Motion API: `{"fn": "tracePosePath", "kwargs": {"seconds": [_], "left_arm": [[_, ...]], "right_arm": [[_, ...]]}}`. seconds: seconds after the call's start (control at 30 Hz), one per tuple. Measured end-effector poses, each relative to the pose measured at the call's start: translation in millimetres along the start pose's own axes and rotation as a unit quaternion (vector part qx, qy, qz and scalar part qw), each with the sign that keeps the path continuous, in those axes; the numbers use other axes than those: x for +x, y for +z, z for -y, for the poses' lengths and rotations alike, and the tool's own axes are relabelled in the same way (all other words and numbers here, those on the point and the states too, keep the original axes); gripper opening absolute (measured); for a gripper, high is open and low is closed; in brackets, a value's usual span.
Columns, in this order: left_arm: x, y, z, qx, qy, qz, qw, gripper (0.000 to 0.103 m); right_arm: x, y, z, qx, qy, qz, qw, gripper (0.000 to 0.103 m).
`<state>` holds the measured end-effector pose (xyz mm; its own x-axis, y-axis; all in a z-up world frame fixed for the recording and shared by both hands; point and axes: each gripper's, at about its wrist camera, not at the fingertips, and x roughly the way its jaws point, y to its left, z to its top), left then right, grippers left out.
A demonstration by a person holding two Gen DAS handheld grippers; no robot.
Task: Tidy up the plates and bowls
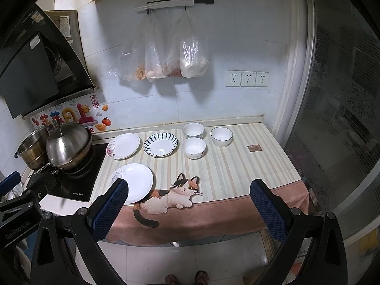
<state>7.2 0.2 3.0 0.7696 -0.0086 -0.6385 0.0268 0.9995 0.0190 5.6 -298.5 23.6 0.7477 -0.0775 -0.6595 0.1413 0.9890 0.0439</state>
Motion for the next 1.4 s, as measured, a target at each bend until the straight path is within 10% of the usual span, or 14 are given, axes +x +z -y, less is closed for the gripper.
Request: {"fn": "tracePosePath", "kwargs": {"seconds": [0.87,1.07,1.4], "left_arm": [[42,4,-37,-0.039,-0.051,-0.014,0.9978,0.103],[112,-2,-67,-0.068,-0.138,-0.081,0.9848,0.103],[274,-16,-94,-0.087,-0.079,-0.165,0.9793,0.103]], "right_arm": [[19,2,-9,0.004,0.045,-0.007,0.999,0.103],[89,-7,-37,-0.008,0.091,-0.075,0.993,0.103],[296,-43,-69,0.021,0.148,-0.246,0.958,0.102]]}}
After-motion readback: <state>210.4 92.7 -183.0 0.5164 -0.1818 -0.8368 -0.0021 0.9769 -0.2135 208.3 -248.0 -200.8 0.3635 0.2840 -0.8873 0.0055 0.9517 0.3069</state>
